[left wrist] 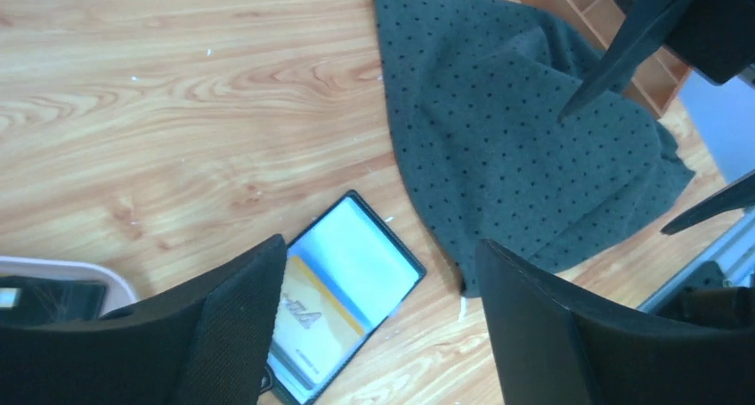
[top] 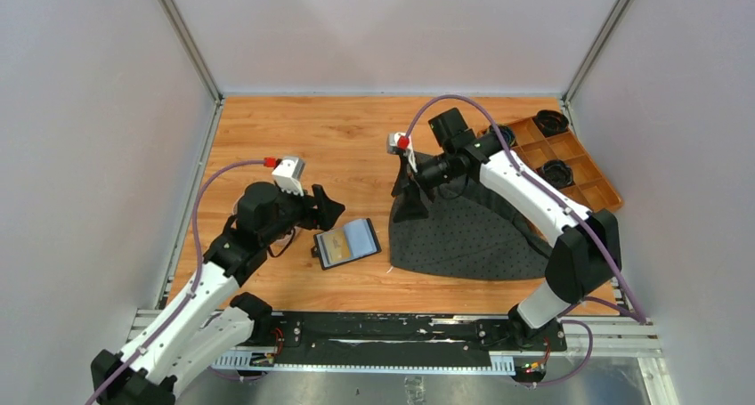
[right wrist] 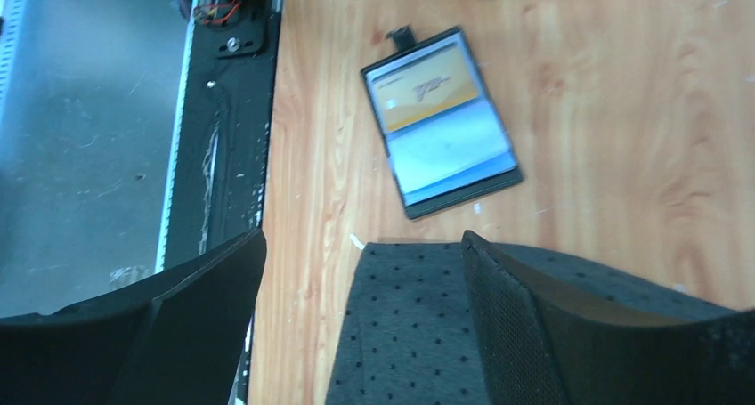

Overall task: Put the credit cards into the card holder
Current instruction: Move the storage box to the center of the board.

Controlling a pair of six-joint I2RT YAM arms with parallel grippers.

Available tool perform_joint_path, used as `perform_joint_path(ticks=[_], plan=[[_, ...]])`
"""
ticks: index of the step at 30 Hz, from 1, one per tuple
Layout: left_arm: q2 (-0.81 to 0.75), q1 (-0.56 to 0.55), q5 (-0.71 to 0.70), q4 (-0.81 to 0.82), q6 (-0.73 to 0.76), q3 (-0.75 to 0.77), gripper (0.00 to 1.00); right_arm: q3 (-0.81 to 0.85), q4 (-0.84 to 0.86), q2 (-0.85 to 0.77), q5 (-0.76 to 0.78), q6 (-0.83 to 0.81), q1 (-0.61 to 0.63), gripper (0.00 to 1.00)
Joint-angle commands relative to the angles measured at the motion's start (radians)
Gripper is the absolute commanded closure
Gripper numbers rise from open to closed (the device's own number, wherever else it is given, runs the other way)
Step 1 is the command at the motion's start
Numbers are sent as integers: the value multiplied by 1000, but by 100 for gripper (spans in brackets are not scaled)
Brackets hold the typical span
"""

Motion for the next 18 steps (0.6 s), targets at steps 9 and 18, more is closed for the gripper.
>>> perform_joint_path(ticks=[9,18], plan=[[-261,6,-217,-212,-26,-21,0,-172,8,-58,46,-101,21,11],[-25,71,-250,-412,174,202,0,-153,-27,-34,93,-125,16,11]])
